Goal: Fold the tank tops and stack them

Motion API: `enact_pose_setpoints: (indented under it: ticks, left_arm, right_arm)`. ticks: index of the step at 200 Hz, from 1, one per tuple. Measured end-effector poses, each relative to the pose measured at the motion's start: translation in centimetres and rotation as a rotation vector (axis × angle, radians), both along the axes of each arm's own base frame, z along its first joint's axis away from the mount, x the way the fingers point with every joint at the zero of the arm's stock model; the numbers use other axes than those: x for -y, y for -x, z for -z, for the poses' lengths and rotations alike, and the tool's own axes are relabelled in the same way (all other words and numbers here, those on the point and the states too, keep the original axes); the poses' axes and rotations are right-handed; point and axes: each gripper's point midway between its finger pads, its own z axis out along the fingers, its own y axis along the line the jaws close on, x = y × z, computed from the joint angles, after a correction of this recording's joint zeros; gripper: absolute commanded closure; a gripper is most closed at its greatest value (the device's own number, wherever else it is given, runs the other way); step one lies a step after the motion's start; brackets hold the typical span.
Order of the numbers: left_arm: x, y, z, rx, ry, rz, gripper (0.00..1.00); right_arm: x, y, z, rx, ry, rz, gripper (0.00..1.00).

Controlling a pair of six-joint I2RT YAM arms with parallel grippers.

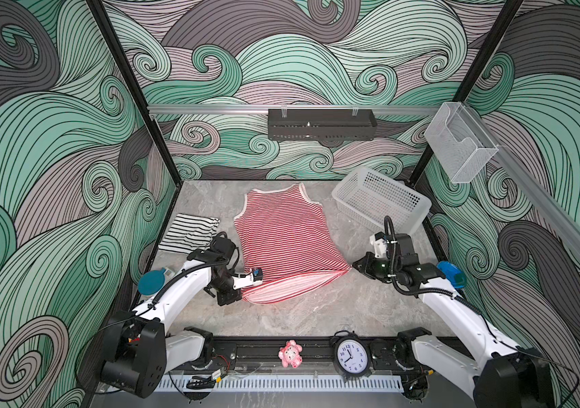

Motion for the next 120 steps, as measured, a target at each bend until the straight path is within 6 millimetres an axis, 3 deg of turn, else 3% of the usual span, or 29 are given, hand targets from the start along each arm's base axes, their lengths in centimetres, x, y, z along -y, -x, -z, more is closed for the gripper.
enact_pose_setpoints:
  ticks: [6,25,40,52,90,120]
  left_arm:
    - [-0.1,0.3,0.1,-0.005,-0.014,0.015,0.97]
    - [-0.3,0.8,0.3,-0.016,-0.053,0.046,0.86]
    - [-0.9,1.1,0.4,-0.036,-0.093,0.046,0.74]
    - [-1.4,1.2,0.2,-0.054,-0.124,0.038,0.70]
    - [-2.0,-0.4,-1.9,-0.012,-0.178,0.020,0.69]
    - [-2.2,-1.9,-2.5,0.031,-0.179,-0.014,0.69]
  right_arm:
    - [0.1,0.2,0.2,-0.011,0.007,0.002,1.00]
    - [0.3,0.8,0.8,-0.040,0.011,0.008,0.76]
    - [0.4,1.2,1.4,-0.060,0.015,0.007,0.69]
    - [0.5,1.5,1.6,-0.077,0.023,0.012,0.67]
    - [0.8,2.0,1.0,-0.070,0.017,0.036,0.65]
    - [-0.5,1.9,0.8,-0.077,-0.003,0.038,0.69]
